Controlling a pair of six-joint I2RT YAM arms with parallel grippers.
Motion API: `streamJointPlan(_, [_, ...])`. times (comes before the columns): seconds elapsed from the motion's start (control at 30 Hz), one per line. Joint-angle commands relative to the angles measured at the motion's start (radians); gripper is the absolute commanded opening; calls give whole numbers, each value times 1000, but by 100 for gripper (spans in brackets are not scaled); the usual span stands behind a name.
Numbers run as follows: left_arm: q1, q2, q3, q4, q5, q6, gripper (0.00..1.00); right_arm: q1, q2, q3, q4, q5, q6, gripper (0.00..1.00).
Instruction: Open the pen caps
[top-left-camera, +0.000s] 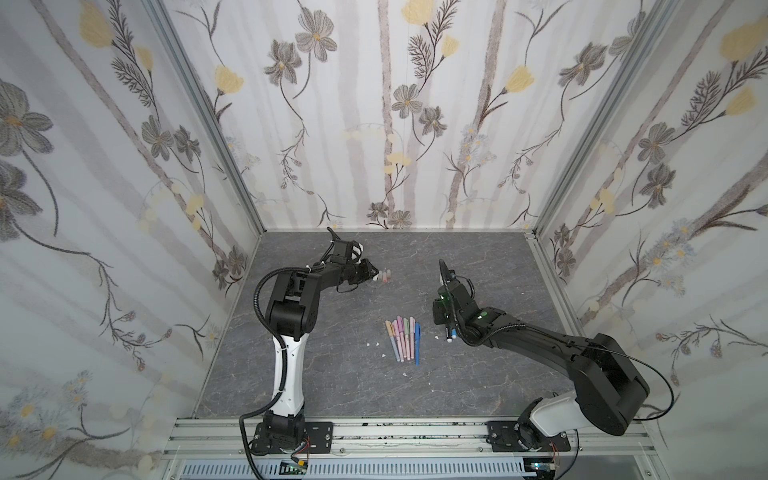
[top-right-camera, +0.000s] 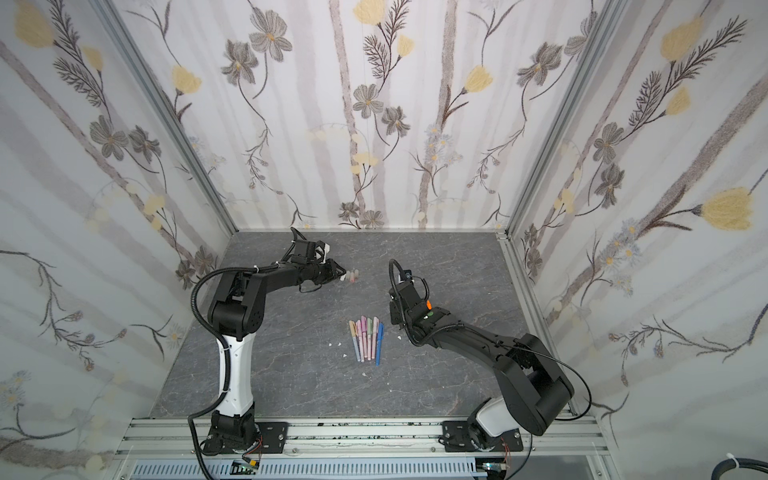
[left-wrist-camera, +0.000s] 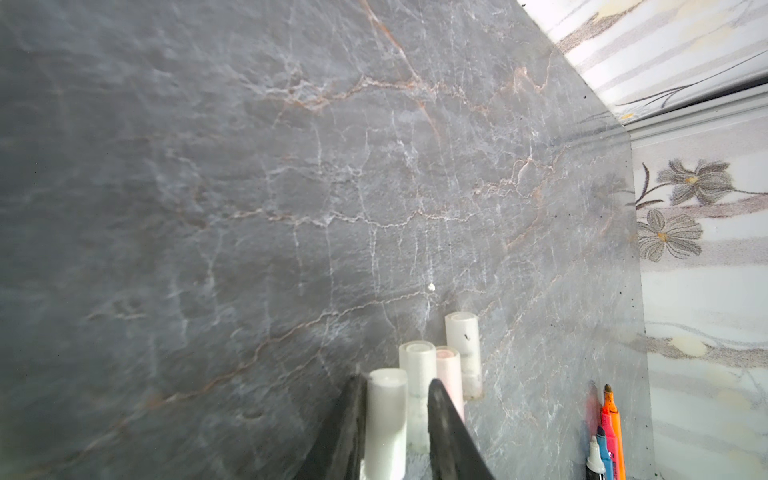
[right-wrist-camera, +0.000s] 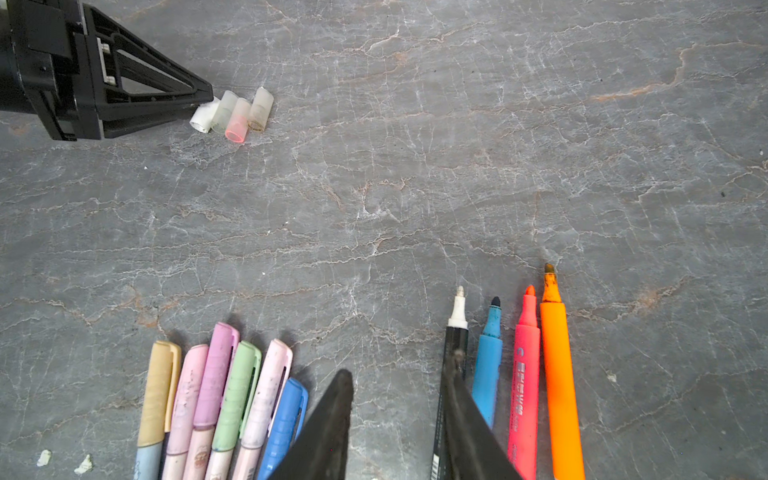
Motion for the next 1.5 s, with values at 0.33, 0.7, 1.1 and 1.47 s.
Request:
streamJointPlan(0.33, [41, -175, -106, 15, -73, -18, 32, 45, 48, 6, 16, -72, 50, 37])
streamJointPlan(0.7, [57, -436, -353, 81, -56, -43, 37, 189, 160, 41, -79, -102, 232, 37])
streamJointPlan(1.1, [55, -653, -577, 231, -66, -82, 100, 261, 171, 1, -86, -105, 322, 36])
streamJointPlan(1.47, [55, -697, -629, 340, -41, -158, 100, 269, 147, -30, -83, -91, 339, 35])
